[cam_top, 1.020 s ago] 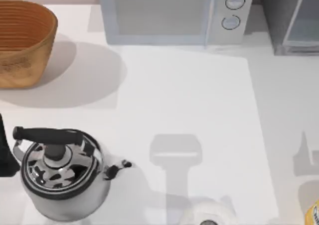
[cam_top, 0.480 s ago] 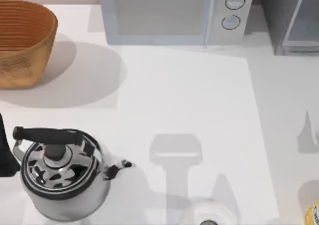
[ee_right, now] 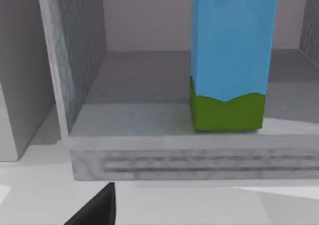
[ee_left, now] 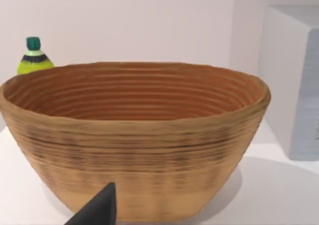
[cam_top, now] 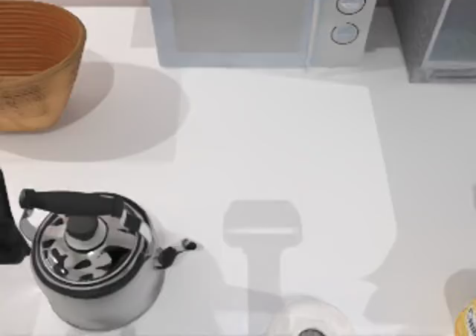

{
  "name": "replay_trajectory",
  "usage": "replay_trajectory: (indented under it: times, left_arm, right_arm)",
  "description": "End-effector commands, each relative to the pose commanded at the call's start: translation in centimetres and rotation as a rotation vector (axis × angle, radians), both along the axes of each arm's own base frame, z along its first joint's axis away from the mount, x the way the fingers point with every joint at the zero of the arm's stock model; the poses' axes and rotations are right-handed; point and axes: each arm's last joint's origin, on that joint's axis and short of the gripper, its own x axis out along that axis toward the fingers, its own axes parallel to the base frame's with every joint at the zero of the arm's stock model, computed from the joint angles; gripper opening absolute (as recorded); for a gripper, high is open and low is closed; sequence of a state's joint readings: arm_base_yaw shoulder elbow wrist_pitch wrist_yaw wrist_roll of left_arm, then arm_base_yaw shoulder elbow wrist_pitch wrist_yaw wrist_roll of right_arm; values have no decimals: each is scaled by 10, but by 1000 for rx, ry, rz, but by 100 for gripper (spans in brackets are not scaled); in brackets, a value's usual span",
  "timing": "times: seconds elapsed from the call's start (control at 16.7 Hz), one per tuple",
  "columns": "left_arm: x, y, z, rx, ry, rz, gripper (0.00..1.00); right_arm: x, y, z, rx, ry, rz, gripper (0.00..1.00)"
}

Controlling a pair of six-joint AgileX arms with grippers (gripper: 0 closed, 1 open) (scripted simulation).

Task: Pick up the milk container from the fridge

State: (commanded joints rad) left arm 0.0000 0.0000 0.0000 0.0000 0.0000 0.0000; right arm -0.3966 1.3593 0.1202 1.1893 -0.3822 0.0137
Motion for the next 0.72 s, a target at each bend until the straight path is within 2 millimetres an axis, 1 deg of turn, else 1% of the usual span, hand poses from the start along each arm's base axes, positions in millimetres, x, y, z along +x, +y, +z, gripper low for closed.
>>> replay_trajectory:
  times: [0.18,0.36,0.54,0.72]
  left_arm:
    - [0,0,0,0,0,0,100]
    - [0,0,0,0,0,0,100]
    - [0,0,0,0,0,0,100]
    - [0,0,0,0,0,0,100]
  right_arm:
    - [8,-16,-16,3,-7,1,100]
    - [12,-28,-25,-9,-34,2,100]
    - [13,-34,-30,-18,-51,3,100]
    - [13,-35,-30,-19,-52,3,100]
